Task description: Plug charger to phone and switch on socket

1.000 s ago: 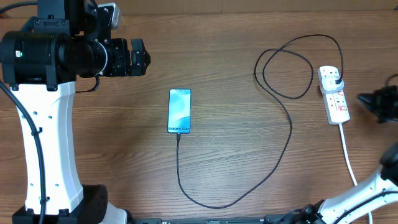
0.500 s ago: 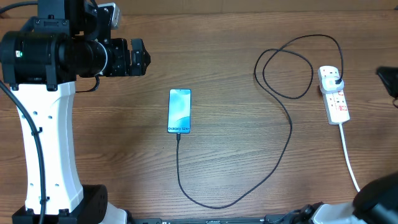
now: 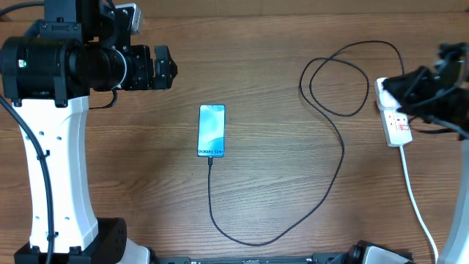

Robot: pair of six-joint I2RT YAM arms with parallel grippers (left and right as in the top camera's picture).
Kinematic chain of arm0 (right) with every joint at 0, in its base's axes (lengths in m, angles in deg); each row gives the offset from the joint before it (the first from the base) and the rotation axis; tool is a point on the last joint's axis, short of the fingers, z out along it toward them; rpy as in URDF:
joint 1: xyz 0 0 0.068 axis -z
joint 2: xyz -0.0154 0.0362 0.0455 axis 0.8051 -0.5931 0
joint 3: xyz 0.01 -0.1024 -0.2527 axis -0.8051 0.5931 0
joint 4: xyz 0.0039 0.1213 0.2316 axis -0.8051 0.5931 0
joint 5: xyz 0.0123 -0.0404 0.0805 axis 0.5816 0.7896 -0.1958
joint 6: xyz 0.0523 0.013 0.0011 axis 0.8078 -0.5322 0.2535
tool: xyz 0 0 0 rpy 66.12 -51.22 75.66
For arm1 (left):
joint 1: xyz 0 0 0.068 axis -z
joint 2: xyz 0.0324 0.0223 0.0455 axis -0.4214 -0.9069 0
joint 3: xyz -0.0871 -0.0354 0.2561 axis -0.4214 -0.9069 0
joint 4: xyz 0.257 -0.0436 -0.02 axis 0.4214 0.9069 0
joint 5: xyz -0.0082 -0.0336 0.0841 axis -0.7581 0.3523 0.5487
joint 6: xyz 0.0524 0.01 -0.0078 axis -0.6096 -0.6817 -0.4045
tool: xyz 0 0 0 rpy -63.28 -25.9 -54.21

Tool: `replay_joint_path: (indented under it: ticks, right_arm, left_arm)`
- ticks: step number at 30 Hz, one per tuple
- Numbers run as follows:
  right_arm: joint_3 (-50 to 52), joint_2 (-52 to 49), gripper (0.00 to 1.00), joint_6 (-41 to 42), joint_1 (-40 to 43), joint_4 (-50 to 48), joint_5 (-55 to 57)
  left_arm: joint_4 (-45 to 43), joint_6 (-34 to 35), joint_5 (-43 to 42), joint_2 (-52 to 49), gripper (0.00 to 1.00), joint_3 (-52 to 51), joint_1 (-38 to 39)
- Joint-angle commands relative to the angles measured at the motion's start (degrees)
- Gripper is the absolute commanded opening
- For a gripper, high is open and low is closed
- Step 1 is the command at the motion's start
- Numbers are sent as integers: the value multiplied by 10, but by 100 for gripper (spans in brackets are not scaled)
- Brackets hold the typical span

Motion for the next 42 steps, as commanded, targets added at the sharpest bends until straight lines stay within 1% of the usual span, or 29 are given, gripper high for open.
replay_joint_path:
  ticks: [1,5,8,10,17,19,21,22,23,24,26,27,31,32,33,34,37,42]
  right_arm:
    - [-13,19,4,-5,-41,22,112]
    - [-13,38,4,-5,-68,59,158]
    - [-13,63,4,-8,-70,78,176]
    - [-13,85,4,-20,-69,86,179]
    - [-13,175,4,-20,-69,104,214]
    - [-13,200,7,-20,-69,110,217]
    - [-13,224,14,-20,-69,120,217]
    - [-13,234,20,-20,-69,125,217]
    - [-13,245,30,-20,-69,132,217]
    - [-13,252,35,-20,-69,139,217]
    - [-13,264,48,-20,-69,155,217]
    - [-13,269,50,-20,-69,166,217]
    - [-13,275,56,-19,-69,215,217]
    - [-13,275,71,-18,-69,232,217]
    - [-13,275,93,-17,-69,243,217]
    - [-13,275,100,-17,-69,256,217]
    - [-13,275,100,-13,-69,274,210]
    - [-12,275,100,-14,-69,256,212]
  left_arm:
    - [1,2,2,5,99,4,5]
    - [1,2,2,5,99,4,5]
    - [1,2,2,5,99,4,5]
    - [1,2,2,5,100,4,5]
    - [1,2,2,5,99,4,5]
    - [1,2,2,5,100,4,5]
    - [1,2,2,5,100,4,5]
    - [1,2,2,5,100,4,5]
    - [1,2,2,5,100,4,5]
    - [1,2,2,5,100,4,5]
    - [1,2,2,5,100,4,5]
    - [1,2,2,5,100,4,5]
    - [1,2,2,5,100,4,5]
    - [1,2,2,5,100,4,5]
    - [1,2,2,5,100,4,5]
    - [1,2,2,5,99,4,5]
    - [1,2,2,5,99,4,5]
    - [1,2,2,5,99,4,5]
